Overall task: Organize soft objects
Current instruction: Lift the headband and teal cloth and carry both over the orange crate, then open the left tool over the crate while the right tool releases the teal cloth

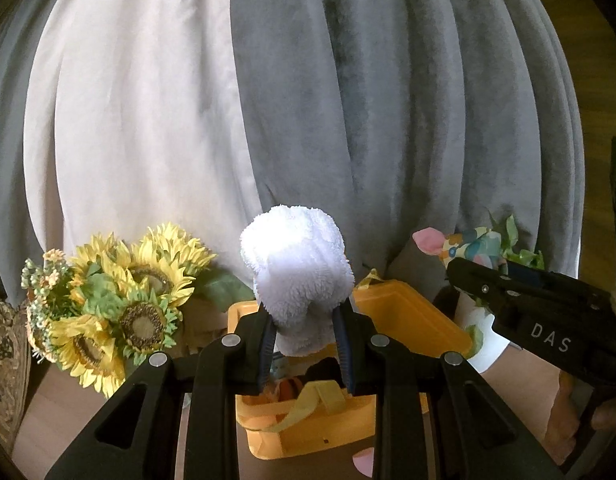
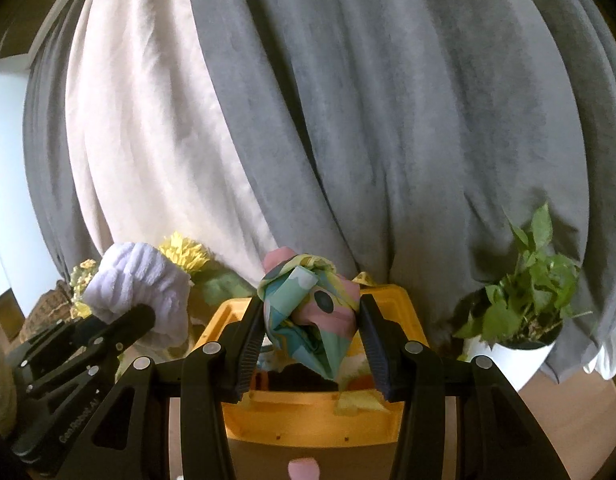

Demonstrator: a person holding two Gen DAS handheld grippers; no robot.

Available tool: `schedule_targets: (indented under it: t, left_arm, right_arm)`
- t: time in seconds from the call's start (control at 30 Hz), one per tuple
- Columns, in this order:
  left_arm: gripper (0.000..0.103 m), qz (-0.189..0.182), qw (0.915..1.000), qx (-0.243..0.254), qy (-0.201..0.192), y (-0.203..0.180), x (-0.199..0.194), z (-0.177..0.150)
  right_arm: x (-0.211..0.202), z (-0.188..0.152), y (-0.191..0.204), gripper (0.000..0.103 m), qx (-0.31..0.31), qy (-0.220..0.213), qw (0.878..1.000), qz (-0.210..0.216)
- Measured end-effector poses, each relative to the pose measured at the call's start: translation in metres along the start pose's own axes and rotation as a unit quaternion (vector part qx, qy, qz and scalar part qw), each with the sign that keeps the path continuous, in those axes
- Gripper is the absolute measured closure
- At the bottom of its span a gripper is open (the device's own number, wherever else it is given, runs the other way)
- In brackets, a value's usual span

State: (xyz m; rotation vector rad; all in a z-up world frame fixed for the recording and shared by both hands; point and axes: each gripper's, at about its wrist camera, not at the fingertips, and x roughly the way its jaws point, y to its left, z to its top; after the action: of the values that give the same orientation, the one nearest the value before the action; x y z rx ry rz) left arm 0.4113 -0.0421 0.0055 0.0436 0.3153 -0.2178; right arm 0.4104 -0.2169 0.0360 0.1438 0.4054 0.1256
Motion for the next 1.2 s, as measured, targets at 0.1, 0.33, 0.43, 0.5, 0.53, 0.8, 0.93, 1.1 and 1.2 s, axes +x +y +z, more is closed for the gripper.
schedule_targets:
  t: [0.1, 0.33, 0.43, 0.5, 0.53, 0.8, 0.93, 1.1, 1.2]
  left_arm:
    - [0.076, 0.003, 1.0, 0.002, 0.005, 0.0, 0.01, 0.0]
    - [0.076, 0.008, 0.9996, 0.003, 0.026, 0.004, 0.039, -0.004]
    - [0.076, 0.009, 0.9992, 0.005, 0.039, 0.005, 0.054, -0.007]
    - [0.076, 0.009, 0.9989, 0.005, 0.046, 0.004, 0.064, -0.008]
    - [0.076, 0.009, 0.9987, 0.006, 0.051, 0.003, 0.069, -0.009]
    - [0.075, 0.007, 0.9962, 0.007, 0.087, 0.002, 0.106, -0.018]
    - [0.075, 0.003, 0.9943, 0.006, 0.106, 0.002, 0.12, -0.023]
    - [0.073, -0.003, 0.9922, 0.011, 0.124, 0.004, 0.129, -0.026]
    - [0.073, -0.006, 0.991, 0.014, 0.133, 0.004, 0.135, -0.027]
  right_arm:
    - [0.012, 0.002, -0.002, 0.055, 0.0, 0.006, 1.0, -0.001]
    - [0.042, 0.001, -0.008, 0.055, 0.003, 0.027, 1.0, 0.0]
    - [0.057, 0.0, -0.011, 0.055, 0.005, 0.038, 0.999, -0.003]
    - [0.067, -0.001, -0.013, 0.055, 0.007, 0.044, 0.999, -0.004]
    - [0.072, -0.001, -0.015, 0.055, 0.008, 0.048, 0.999, -0.005]
    - [0.105, -0.007, -0.027, 0.055, 0.014, 0.075, 0.997, -0.013]
    - [0.119, -0.011, -0.029, 0.055, 0.011, 0.091, 0.996, -0.015]
    - [0.137, -0.018, -0.033, 0.055, 0.014, 0.116, 0.993, -0.013]
    - [0.148, -0.022, -0.037, 0.055, 0.016, 0.134, 0.991, -0.015]
